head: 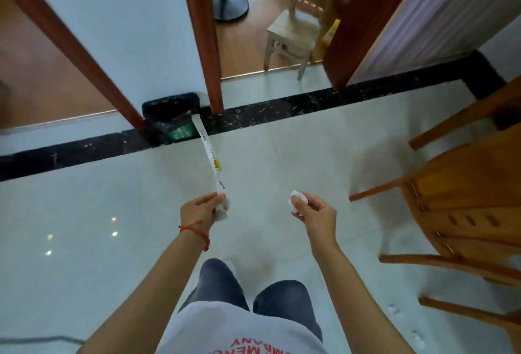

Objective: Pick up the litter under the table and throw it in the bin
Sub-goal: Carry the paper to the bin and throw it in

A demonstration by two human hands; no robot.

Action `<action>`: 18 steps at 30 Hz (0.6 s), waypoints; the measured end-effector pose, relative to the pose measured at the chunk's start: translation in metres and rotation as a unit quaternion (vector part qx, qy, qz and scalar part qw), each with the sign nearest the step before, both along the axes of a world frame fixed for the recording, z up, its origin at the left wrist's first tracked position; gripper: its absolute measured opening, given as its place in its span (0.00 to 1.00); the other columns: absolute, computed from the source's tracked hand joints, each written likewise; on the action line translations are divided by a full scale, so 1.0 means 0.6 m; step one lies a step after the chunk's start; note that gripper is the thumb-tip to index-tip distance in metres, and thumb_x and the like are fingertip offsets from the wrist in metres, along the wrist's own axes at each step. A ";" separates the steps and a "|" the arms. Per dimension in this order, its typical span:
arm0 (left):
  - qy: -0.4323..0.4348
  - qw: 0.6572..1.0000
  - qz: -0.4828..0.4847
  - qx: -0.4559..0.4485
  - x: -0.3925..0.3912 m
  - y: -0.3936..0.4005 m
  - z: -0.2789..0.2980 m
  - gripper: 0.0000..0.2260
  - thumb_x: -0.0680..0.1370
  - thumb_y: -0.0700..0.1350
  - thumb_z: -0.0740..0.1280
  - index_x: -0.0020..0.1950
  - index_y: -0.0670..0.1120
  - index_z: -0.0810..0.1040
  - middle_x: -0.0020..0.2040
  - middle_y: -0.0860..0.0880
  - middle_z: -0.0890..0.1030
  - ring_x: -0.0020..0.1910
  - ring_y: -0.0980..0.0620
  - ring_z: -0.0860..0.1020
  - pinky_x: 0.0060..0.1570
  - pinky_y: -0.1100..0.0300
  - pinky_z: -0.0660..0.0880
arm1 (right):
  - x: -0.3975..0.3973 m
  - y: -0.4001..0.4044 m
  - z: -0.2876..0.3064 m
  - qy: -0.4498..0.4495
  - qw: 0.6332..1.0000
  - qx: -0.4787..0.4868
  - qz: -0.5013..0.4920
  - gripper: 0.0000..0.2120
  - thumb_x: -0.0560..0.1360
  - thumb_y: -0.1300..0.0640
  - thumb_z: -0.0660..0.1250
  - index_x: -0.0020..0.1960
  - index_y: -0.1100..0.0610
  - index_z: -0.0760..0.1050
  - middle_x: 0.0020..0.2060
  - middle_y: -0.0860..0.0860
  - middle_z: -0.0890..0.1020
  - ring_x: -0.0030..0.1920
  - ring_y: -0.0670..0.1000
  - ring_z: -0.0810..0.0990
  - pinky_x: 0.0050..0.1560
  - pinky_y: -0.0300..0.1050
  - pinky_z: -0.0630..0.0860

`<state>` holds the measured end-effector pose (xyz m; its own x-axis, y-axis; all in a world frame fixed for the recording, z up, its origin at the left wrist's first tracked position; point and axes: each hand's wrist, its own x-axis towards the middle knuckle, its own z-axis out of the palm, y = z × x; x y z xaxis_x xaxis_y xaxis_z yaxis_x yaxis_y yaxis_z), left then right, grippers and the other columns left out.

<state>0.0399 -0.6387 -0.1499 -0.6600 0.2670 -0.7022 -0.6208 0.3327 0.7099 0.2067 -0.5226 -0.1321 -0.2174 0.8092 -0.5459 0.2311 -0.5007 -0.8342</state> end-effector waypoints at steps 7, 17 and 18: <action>-0.023 0.996 0.088 0.011 -0.128 -0.028 -0.015 0.14 0.70 0.36 0.70 0.54 0.32 0.77 0.43 0.41 0.80 0.41 0.45 0.79 0.44 0.57 0.79 | -0.163 0.009 -0.007 -0.007 0.996 -0.016 0.085 0.07 0.71 0.62 0.71 0.48 0.59 0.80 0.36 0.50 0.81 0.35 0.46 0.79 0.43 0.39 0.80; -0.009 0.985 0.175 -0.006 -0.282 0.059 -0.046 0.11 0.71 0.37 0.70 0.50 0.32 0.78 0.41 0.40 0.80 0.43 0.43 0.78 0.46 0.54 0.78 | -0.375 0.154 -0.033 0.007 0.985 -0.027 0.173 0.09 0.71 0.63 0.70 0.52 0.61 0.79 0.40 0.50 0.82 0.39 0.47 0.79 0.41 0.37 0.80; -0.011 0.984 0.179 -0.010 -0.295 0.074 -0.045 0.10 0.71 0.37 0.70 0.49 0.32 0.78 0.38 0.41 0.80 0.40 0.45 0.78 0.43 0.57 0.78 | -0.397 0.172 -0.033 0.007 0.984 -0.033 0.174 0.09 0.71 0.63 0.70 0.52 0.61 0.79 0.40 0.50 0.81 0.40 0.47 0.79 0.40 0.36 0.80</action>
